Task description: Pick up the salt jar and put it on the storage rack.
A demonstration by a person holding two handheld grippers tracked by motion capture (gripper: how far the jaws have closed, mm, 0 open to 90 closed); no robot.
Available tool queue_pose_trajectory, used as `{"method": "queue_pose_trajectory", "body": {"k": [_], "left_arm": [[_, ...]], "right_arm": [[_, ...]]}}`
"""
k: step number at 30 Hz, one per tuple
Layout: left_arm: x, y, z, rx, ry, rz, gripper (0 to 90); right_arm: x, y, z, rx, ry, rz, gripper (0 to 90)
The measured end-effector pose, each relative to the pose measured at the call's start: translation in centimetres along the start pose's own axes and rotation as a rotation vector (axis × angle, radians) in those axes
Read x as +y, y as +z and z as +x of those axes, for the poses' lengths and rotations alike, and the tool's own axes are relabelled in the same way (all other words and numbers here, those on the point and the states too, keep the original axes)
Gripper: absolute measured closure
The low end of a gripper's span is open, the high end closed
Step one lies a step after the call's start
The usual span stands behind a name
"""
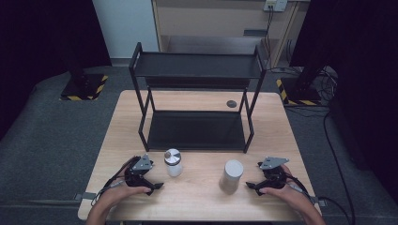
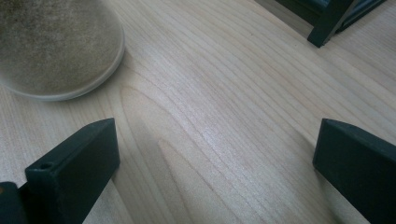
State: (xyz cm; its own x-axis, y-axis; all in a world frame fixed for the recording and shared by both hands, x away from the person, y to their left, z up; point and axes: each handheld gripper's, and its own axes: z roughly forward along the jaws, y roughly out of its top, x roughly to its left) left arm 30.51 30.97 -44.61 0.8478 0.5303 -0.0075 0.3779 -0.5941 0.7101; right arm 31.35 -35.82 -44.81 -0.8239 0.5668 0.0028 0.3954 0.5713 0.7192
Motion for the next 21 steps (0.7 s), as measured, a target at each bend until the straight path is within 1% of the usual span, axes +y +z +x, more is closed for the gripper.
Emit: {"method": "queue_pose_trajectory", "body": {"k": [17,21], "left_arm": [[-0.01,0.00,-0.02,0.001,-0.002,-0.002,0.0],[0.00,0.04,-0.01,-0.002,0.000,-0.006,1.3]], "right_arm": [[-0.02,-0.03,0.16,-0.006,0.007,0.000,1.3],[-0.04,-0.04,0.19,-0.007,0.009,0.000,1.3]]}}
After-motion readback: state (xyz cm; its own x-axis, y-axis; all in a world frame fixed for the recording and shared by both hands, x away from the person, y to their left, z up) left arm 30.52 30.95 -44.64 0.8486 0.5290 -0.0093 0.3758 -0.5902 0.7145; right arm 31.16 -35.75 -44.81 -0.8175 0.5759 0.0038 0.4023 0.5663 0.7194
